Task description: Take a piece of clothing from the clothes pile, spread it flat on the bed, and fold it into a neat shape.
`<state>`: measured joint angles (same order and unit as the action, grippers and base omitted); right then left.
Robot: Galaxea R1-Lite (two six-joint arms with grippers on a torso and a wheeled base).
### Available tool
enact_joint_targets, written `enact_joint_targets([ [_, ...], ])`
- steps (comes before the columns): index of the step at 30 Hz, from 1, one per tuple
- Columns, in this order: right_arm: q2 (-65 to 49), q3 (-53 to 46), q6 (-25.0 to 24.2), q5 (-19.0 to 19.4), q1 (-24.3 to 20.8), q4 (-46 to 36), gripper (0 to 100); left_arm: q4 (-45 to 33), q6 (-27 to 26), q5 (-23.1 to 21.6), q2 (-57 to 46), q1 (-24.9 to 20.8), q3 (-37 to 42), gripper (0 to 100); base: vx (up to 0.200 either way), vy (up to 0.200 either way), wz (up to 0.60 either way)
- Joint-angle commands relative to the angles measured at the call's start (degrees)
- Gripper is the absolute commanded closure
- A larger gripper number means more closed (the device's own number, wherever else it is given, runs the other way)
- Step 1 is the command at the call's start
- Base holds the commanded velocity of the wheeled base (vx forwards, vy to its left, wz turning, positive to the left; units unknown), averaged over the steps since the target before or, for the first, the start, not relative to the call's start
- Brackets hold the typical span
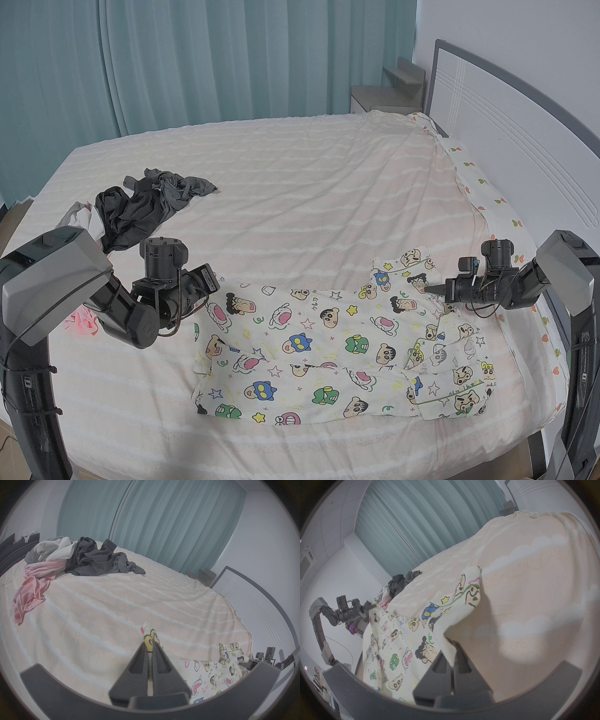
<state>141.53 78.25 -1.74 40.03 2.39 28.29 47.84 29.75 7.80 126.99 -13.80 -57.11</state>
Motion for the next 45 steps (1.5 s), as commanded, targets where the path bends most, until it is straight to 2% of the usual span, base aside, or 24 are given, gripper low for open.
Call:
enact_joint_targets([
  [1,-2.58,-1.70,-1.16,2.24,0.86,-0.08,100,0.06,-0.04,0.02,-1.75,0.00,0.60,100,0.000,0.000,0.00],
  [19,-8.38,-5.30,-4.23,6.64,2.62,-0.26,100,-0.11,-0.30,-0.86,-6.49,0.18,2.88,100,0.000,0.000,0.00],
  [25,-10.58,-7.59,-4.23,7.69,3.41,-0.08,100,0.33,-5.31,-0.95,-7.11,0.62,4.91,100,0.000,0.000,0.00],
  [33,-13.83,-11.63,-4.15,10.24,3.68,0.01,100,0.33,-5.93,-1.03,-7.81,0.26,6.40,100,0.000,0.000,0.00],
  [36,-15.59,-14.00,-4.06,12.00,4.29,0.01,100,0.33,-7.68,-1.56,-8.25,0.18,8.16,100,0.000,0.000,0.00],
  [39,-16.55,-16.64,-3.18,13.05,4.99,0.01,100,0.42,-9.79,-3.76,-9.04,0.18,10.71,100,0.000,0.000,0.00],
  [45,-17.52,-21.39,1.57,13.76,6.49,0.01,100,0.42,-10.06,-4.20,-9.30,0.18,12.20,100,0.000,0.000,0.00],
])
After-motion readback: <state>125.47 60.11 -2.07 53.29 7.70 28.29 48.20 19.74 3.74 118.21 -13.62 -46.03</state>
